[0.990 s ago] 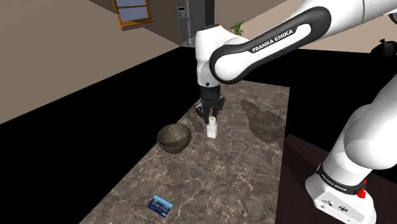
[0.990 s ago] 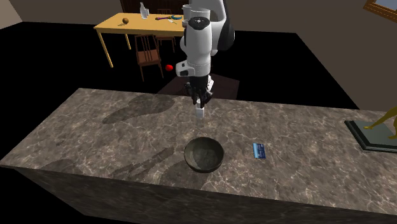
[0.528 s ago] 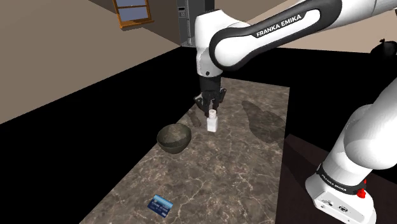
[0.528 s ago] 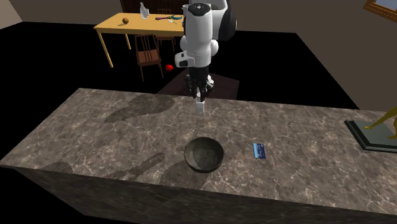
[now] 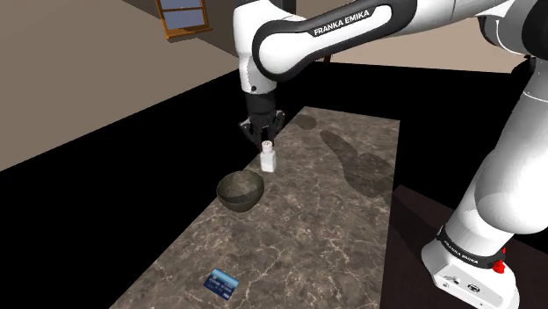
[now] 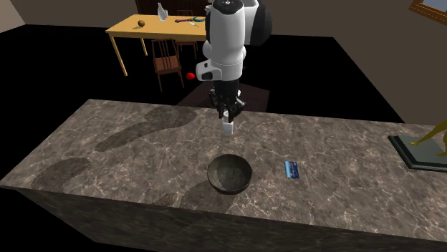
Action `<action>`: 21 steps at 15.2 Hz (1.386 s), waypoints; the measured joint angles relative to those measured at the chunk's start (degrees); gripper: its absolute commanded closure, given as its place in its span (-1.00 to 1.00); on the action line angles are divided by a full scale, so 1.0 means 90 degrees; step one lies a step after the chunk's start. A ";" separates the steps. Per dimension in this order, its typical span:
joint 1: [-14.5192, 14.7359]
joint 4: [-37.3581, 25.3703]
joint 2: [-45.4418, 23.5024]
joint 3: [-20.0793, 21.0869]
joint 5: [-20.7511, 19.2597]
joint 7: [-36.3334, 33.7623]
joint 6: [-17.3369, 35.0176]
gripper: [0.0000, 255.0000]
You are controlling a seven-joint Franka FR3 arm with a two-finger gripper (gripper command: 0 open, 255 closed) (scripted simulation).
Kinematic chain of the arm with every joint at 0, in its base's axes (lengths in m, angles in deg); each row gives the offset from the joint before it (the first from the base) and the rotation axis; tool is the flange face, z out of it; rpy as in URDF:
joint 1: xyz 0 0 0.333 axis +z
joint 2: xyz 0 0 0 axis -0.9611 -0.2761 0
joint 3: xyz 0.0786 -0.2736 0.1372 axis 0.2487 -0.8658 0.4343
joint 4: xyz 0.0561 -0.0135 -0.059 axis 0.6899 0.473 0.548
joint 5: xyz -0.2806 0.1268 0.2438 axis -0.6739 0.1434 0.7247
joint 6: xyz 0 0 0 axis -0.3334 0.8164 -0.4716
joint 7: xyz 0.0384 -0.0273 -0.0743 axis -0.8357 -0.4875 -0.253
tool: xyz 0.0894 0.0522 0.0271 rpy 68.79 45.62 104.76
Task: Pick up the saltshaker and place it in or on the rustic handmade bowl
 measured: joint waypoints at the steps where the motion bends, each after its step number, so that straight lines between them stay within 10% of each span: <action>1: 0.0051 -0.0400 -0.0294 0.0026 -0.0122 -0.0099 -0.0132 1.00; 9: 0.0693 -0.3648 -0.2475 0.0004 -0.0944 -0.0515 -0.1359 1.00; 21: 0.0665 -0.2906 -0.2646 -0.0036 -0.1022 -0.0607 -0.0471 1.00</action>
